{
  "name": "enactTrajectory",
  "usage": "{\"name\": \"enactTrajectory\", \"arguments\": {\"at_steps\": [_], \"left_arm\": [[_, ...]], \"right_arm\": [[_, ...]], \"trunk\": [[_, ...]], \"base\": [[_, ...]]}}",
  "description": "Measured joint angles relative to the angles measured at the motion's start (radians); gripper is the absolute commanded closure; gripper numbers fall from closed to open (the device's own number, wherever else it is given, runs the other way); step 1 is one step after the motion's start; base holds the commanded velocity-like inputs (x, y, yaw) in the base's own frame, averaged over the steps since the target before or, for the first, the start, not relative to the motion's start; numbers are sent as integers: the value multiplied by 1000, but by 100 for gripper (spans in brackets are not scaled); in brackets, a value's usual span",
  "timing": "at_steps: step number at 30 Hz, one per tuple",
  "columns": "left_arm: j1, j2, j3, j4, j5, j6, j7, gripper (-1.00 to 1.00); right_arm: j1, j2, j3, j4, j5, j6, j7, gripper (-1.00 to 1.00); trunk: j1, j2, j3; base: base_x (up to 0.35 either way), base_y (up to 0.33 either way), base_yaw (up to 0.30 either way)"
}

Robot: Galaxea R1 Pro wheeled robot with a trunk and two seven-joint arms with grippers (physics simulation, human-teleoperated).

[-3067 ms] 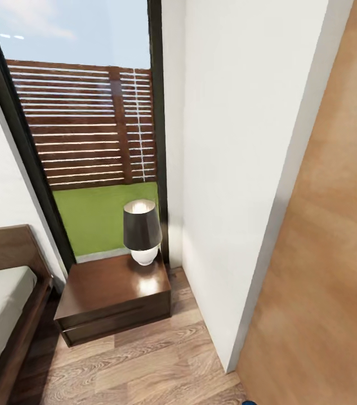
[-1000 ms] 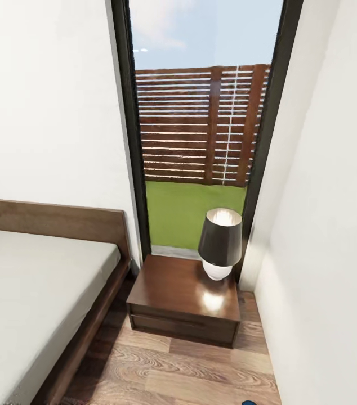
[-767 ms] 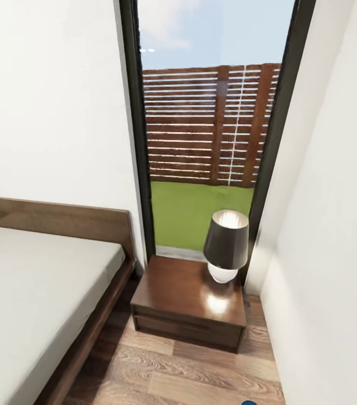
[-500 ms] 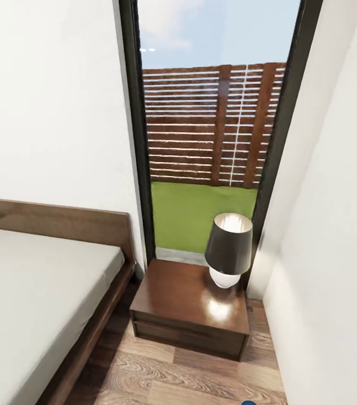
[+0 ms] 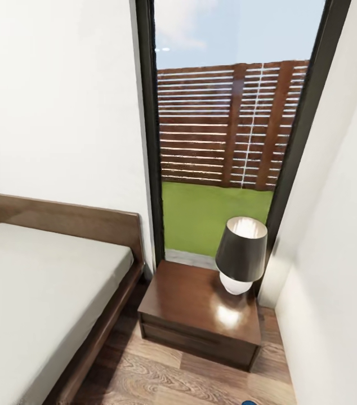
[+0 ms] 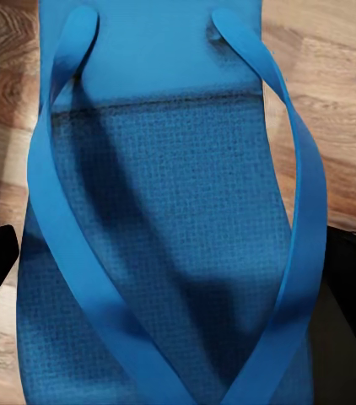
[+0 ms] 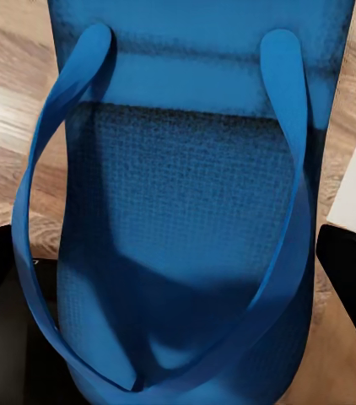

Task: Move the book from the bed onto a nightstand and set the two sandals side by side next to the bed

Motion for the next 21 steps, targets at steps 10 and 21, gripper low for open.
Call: {"name": "enactTrajectory", "arguments": {"at_steps": [10, 21], "left_arm": [[0, 0, 0, 0, 0, -1, 0, 100], [0, 1, 0, 0, 1, -3, 0, 100]], "right_arm": [[0, 1, 0, 0, 0, 0, 0, 100], [0, 0, 1, 0, 0, 0, 0, 100]], "trunk": [[0, 0, 0], [0, 0, 0]], "base": [[1, 0, 254], [0, 0, 256]]}}
